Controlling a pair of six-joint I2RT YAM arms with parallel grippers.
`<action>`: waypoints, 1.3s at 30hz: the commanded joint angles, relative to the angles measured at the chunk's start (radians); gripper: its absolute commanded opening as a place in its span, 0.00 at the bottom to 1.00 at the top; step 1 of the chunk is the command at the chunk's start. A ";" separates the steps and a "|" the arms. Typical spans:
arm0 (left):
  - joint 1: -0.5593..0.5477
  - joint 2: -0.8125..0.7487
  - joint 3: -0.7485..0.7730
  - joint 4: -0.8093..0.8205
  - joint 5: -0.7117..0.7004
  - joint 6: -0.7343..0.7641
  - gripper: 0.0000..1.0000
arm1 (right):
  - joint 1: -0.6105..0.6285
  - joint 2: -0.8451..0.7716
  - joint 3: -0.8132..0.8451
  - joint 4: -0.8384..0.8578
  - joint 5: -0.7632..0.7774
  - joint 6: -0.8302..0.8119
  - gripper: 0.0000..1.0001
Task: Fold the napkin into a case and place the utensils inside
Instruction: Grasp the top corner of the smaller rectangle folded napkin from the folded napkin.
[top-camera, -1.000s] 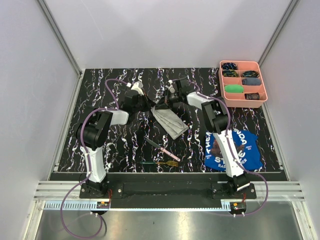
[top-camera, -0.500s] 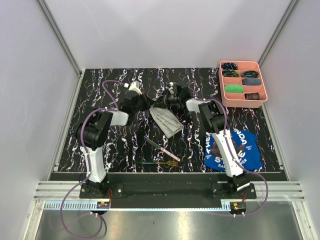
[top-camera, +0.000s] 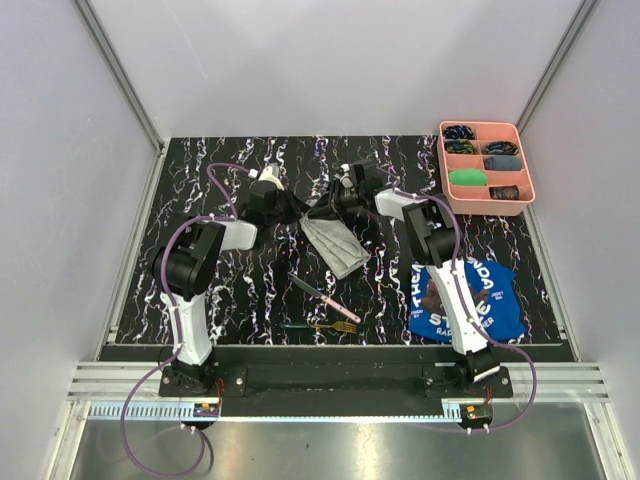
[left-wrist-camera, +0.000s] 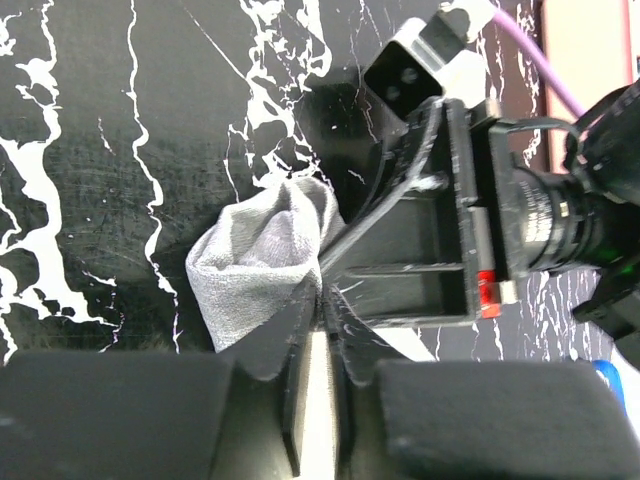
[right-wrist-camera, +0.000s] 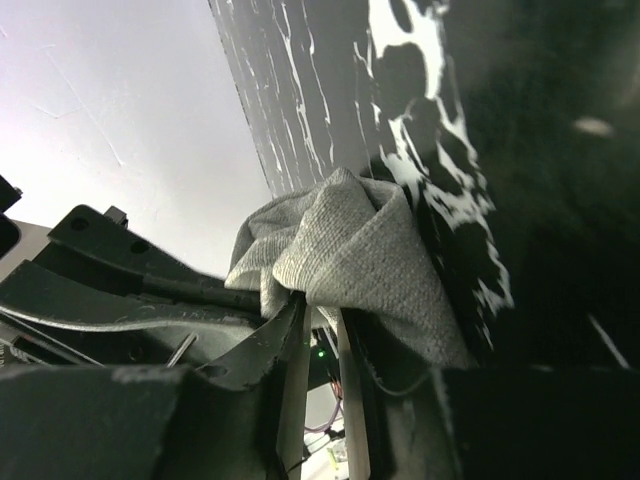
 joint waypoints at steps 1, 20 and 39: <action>0.003 0.019 0.029 -0.056 0.041 0.003 0.20 | -0.025 -0.124 0.022 -0.050 -0.009 -0.061 0.27; 0.006 -0.104 -0.024 -0.109 -0.021 0.061 0.36 | -0.002 -0.087 0.033 -0.149 0.022 -0.160 0.18; 0.063 -0.070 -0.004 -0.263 -0.094 -0.077 0.15 | 0.025 -0.029 0.082 -0.172 0.054 -0.168 0.11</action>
